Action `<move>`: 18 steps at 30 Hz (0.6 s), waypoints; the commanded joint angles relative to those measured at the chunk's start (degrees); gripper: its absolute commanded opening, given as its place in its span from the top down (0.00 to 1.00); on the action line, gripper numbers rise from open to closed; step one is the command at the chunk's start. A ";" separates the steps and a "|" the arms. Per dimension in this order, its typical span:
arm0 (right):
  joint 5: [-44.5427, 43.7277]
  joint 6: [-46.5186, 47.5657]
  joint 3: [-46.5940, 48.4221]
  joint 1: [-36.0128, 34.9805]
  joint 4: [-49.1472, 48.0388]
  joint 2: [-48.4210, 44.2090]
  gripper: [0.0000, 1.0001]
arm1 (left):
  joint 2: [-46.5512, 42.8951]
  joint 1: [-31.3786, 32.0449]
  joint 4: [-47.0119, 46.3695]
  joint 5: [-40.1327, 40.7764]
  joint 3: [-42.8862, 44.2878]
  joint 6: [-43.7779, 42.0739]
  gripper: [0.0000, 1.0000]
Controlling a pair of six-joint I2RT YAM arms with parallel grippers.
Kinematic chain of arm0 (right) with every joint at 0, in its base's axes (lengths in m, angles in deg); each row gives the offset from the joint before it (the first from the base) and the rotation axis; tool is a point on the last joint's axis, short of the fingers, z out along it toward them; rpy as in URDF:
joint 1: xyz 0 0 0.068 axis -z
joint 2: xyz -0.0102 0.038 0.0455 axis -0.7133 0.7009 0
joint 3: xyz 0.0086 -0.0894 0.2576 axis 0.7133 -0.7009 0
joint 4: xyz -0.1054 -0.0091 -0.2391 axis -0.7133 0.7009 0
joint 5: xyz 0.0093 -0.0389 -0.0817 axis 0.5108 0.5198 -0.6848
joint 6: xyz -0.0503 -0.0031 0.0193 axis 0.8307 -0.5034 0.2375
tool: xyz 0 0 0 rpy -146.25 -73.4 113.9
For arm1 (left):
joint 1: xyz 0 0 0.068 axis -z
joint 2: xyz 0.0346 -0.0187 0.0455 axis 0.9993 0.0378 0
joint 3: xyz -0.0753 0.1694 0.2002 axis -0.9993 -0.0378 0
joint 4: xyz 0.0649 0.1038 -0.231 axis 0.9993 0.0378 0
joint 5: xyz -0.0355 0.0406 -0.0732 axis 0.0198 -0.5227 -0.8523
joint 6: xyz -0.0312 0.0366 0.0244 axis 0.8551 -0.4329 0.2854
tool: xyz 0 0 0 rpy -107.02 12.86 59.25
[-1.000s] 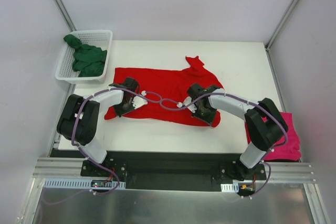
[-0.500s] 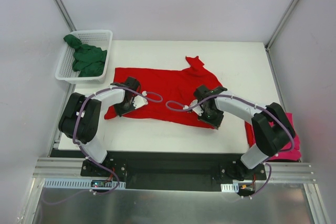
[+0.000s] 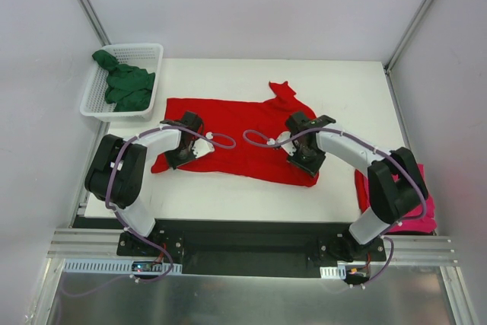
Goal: Fold and stack the t-shirts
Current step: Fold the flattened tshirt in 1/3 of the way
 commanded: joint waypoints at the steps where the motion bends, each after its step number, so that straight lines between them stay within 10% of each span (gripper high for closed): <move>1: 2.29 -0.93 2.97 -0.71 3.09 -2.00 0.67 | 2.72 0.09 2.52 -1.00 -2.61 0.48 1.00; 18: 11.96 -1.46 3.60 -5.28 3.02 1.85 0.66 | 4.04 1.24 2.52 0.31 -1.82 0.48 1.00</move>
